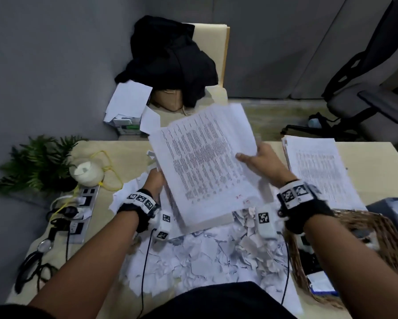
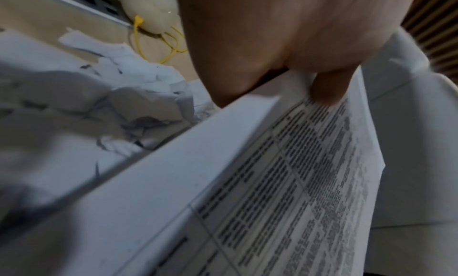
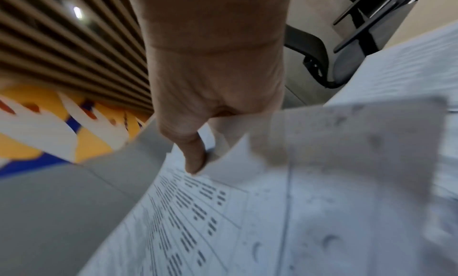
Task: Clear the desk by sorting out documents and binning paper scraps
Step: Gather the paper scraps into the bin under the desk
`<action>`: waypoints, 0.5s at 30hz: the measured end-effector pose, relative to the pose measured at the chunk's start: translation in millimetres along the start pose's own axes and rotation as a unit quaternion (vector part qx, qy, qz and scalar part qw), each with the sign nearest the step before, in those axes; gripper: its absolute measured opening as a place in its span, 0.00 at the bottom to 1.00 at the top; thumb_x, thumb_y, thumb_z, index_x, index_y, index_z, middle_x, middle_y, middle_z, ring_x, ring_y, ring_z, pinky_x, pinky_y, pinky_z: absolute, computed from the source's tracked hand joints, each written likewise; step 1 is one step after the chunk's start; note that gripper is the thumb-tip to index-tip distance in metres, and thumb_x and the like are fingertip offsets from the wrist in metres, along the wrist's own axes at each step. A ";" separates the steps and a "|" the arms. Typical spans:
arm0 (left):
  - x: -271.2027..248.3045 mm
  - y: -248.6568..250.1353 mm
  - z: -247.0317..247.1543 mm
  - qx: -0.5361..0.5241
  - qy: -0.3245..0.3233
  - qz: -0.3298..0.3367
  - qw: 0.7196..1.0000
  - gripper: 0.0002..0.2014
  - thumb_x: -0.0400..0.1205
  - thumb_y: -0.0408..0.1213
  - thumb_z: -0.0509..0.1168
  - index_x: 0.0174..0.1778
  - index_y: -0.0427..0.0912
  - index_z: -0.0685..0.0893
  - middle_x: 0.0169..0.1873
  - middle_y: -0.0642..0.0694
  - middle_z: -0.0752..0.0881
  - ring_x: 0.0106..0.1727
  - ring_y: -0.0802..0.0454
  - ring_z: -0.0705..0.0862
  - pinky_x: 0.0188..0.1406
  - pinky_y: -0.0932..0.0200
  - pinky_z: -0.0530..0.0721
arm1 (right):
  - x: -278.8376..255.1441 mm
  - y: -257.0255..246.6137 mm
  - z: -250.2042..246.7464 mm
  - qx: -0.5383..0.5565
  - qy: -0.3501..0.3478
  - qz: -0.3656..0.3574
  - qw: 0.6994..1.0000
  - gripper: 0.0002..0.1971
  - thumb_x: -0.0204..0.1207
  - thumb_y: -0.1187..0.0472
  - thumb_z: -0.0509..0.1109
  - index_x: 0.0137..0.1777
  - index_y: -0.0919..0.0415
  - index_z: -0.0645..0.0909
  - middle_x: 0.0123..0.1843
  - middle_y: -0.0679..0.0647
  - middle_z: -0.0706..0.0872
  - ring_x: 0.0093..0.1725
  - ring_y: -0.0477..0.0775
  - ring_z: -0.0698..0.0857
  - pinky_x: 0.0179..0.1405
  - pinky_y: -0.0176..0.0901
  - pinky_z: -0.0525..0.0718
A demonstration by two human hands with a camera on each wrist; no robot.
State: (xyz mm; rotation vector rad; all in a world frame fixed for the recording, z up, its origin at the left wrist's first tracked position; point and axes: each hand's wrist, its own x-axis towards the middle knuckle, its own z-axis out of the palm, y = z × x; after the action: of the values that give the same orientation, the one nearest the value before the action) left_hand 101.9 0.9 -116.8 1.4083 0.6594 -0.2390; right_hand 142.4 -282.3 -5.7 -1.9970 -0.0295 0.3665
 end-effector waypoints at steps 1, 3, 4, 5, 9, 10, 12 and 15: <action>-6.5 2.8 1.2 -0.040 -0.018 -0.012 0.999 0.15 0.84 0.46 0.62 0.55 0.39 0.87 0.52 0.36 0.89 0.51 0.35 0.86 0.57 0.39 0.84 | 2.9 15.2 11.5 0.008 -0.005 0.011 1.000 0.17 0.77 0.64 0.74 0.65 0.61 0.80 0.54 0.56 0.88 0.44 0.45 0.88 0.34 0.28 0.84; -15.9 4.4 2.4 -0.123 -0.069 -0.014 0.990 0.27 0.82 0.63 0.58 0.63 0.45 0.85 0.57 0.40 0.89 0.60 0.36 0.85 0.61 0.40 0.82 | 4.6 40.8 33.8 0.017 -0.008 0.035 0.999 0.18 0.78 0.65 0.73 0.67 0.62 0.79 0.56 0.56 0.87 0.47 0.50 0.86 0.36 0.30 0.84; -16.3 2.1 1.5 -0.160 -0.093 -0.012 0.983 0.35 0.77 0.70 0.55 0.69 0.47 0.81 0.63 0.41 0.86 0.65 0.37 0.83 0.66 0.38 0.79 | 5.2 51.8 44.2 0.025 -0.010 0.050 0.998 0.19 0.78 0.65 0.72 0.68 0.62 0.78 0.57 0.56 0.87 0.49 0.51 0.86 0.38 0.33 0.85; -18.7 1.9 1.2 -0.167 -0.088 -0.013 0.982 0.41 0.73 0.74 0.54 0.74 0.49 0.78 0.68 0.40 0.82 0.69 0.38 0.80 0.70 0.36 0.76 | 5.5 59.8 53.2 0.028 -0.010 0.066 0.997 0.20 0.78 0.66 0.72 0.69 0.63 0.77 0.57 0.57 0.86 0.51 0.53 0.86 0.42 0.38 0.86; -12.4 -12.9 -2.4 -0.107 -0.022 -0.023 0.994 0.52 0.59 0.78 0.69 0.77 0.53 0.73 0.74 0.45 0.77 0.76 0.41 0.73 0.76 0.31 0.65 | 17.6 91.4 77.5 0.024 0.000 0.083 0.996 0.26 0.73 0.60 0.70 0.72 0.63 0.74 0.63 0.60 0.85 0.62 0.63 0.84 0.60 0.63 0.85; -12.9 -10.9 -1.4 -0.070 -0.026 0.004 0.997 0.50 0.61 0.73 0.73 0.76 0.50 0.74 0.73 0.48 0.78 0.74 0.44 0.74 0.77 0.35 0.65 | 20.0 92.6 80.1 0.033 -0.009 0.084 0.996 0.28 0.72 0.59 0.70 0.72 0.62 0.73 0.63 0.60 0.85 0.62 0.63 0.84 0.62 0.64 0.84; -13.8 -8.0 3.7 0.001 -0.003 0.041 0.999 0.31 0.71 0.49 0.79 0.67 0.42 0.79 0.63 0.49 0.84 0.67 0.47 0.80 0.74 0.47 0.71 | 15.6 76.5 81.4 0.052 -0.033 0.086 0.994 0.25 0.75 0.63 0.72 0.72 0.63 0.73 0.64 0.60 0.84 0.63 0.62 0.83 0.63 0.60 0.83; -10.9 -6.4 0.4 -0.017 -0.010 0.030 0.999 0.28 0.68 0.28 0.80 0.64 0.35 0.81 0.60 0.40 0.87 0.62 0.42 0.85 0.68 0.42 0.79 | 18.6 68.3 74.9 0.066 -0.066 0.095 0.991 0.21 0.72 0.69 0.76 0.65 0.62 0.78 0.60 0.60 0.86 0.58 0.59 0.86 0.60 0.54 0.84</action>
State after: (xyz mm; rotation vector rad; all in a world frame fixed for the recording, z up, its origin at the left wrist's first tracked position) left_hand 89.9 -3.0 -116.0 1.3886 0.6009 -0.1939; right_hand 130.3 -243.5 -100.4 -1.8470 0.1008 0.6078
